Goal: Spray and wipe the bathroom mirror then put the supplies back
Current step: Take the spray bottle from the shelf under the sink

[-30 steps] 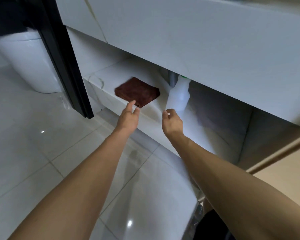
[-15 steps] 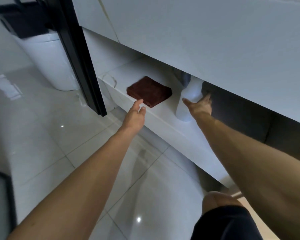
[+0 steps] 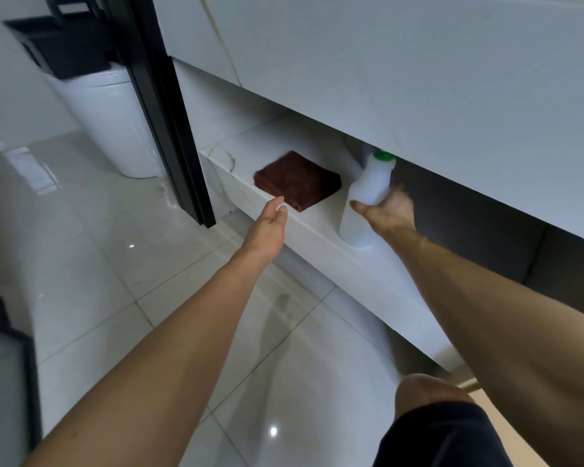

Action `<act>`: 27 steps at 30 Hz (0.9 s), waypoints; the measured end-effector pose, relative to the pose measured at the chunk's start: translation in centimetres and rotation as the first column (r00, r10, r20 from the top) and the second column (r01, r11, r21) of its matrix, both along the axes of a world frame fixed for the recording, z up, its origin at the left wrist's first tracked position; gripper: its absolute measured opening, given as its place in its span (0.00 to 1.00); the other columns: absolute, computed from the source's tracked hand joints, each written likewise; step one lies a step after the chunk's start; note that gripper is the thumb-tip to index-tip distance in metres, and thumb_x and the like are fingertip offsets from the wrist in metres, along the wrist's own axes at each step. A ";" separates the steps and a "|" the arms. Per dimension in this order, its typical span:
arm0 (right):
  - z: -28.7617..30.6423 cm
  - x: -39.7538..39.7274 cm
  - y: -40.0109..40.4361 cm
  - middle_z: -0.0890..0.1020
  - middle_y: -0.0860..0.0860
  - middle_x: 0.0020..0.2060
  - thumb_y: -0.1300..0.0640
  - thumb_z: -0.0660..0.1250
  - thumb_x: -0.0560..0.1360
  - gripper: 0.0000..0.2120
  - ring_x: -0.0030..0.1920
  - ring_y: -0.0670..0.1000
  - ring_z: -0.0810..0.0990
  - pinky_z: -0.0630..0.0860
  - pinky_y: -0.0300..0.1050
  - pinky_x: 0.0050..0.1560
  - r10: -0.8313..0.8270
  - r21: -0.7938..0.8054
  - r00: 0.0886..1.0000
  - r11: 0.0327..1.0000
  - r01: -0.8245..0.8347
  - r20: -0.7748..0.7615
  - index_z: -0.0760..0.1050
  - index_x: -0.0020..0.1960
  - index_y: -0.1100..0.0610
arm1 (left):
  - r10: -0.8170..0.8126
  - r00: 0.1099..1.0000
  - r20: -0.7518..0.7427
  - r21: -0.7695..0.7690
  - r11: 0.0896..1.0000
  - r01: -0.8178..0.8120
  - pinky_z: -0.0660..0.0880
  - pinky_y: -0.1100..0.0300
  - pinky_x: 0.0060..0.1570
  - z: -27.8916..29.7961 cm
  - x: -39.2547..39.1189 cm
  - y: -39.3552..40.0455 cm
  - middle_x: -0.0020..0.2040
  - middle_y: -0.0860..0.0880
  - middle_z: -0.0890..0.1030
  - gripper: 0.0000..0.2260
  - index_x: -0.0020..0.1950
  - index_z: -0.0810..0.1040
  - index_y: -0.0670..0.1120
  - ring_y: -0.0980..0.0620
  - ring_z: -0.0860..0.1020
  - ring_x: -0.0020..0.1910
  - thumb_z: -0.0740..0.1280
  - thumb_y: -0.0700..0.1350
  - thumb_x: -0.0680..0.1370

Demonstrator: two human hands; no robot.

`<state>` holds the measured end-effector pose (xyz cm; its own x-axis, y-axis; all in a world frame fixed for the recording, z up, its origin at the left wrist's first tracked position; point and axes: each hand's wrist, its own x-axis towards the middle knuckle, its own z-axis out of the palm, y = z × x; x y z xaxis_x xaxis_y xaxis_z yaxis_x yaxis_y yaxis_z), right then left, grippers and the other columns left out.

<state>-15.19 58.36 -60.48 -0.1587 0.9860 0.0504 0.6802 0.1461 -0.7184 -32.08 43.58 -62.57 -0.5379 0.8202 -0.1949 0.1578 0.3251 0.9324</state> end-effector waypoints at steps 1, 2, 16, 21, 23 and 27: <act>-0.1 0.1 -0.3 0.77 0.58 0.60 0.44 0.78 0.68 0.37 0.61 0.57 0.78 0.76 0.48 0.56 0.026 0.004 1.000 1.000 -0.026 -0.007 0.68 0.67 0.61 | -0.020 0.999 0.032 -0.007 1.000 0.020 0.68 0.45 0.71 0.2 0.5 0.1 0.76 0.51 0.67 0.20 0.78 0.62 0.60 0.47 0.73 0.68 0.50 0.56 0.85; -0.1 0.2 -0.6 0.78 0.57 0.59 0.45 0.79 0.68 0.36 0.59 0.56 0.79 0.78 0.49 0.56 0.054 0.009 0.998 0.998 -0.054 -0.011 0.68 0.67 0.61 | -0.036 0.997 0.075 -0.018 0.999 0.038 0.69 0.45 0.70 0.5 1.0 0.3 0.76 0.52 0.66 0.21 0.78 0.61 0.59 0.47 0.74 0.65 0.50 0.57 0.85; -2.1 -4.9 -6.3 0.75 0.50 0.56 0.42 0.76 0.70 0.34 0.56 0.52 0.77 0.78 0.46 0.52 0.351 -0.125 0.931 0.924 -0.362 -0.097 0.67 0.67 0.57 | 0.030 0.943 0.331 -0.070 0.997 -0.007 0.72 0.55 0.49 1.6 1.2 -1.7 0.61 0.48 0.76 0.28 0.74 0.70 0.55 0.49 0.74 0.58 0.43 0.65 0.83; 0.2 -11.1 -8.9 0.78 0.52 0.57 0.40 0.77 0.66 0.36 0.57 0.54 0.79 0.79 0.51 0.55 0.509 -0.075 0.857 0.854 -0.515 -0.080 0.69 0.65 0.57 | 0.201 0.927 0.316 -0.048 0.979 -0.196 0.65 0.42 0.64 3.1 -3.7 -6.4 0.60 0.50 0.78 0.30 0.71 0.72 0.57 0.49 0.75 0.59 0.42 0.67 0.82; 3.1 -13.9 -10.4 0.79 0.52 0.58 0.41 0.78 0.66 0.36 0.57 0.54 0.79 0.80 0.53 0.56 0.571 -0.048 0.816 0.816 -0.576 -0.091 0.70 0.65 0.58 | 0.266 0.916 0.301 0.008 0.960 -0.281 0.68 0.46 0.61 5.3 -5.6 -8.2 0.59 0.51 0.80 0.28 0.68 0.74 0.57 0.53 0.77 0.54 0.42 0.66 0.82; 11.5 -18.0 -13.4 0.78 0.50 0.56 0.45 0.78 0.68 0.33 0.57 0.52 0.79 0.79 0.50 0.56 0.668 -0.013 0.725 0.734 -0.679 -0.166 0.70 0.65 0.58 | 0.416 0.863 0.287 0.119 0.879 -0.463 0.72 0.59 0.41 12.9 -8.0 -11.1 0.49 0.53 0.82 0.20 0.62 0.76 0.54 0.59 0.78 0.45 0.47 0.57 0.86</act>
<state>-33.15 44.98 -48.99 -0.7791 0.6237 0.0627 0.3130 0.4738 -0.8231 -40.11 32.45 -49.65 -0.8043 0.5429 -0.2418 -0.2027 0.1318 0.9703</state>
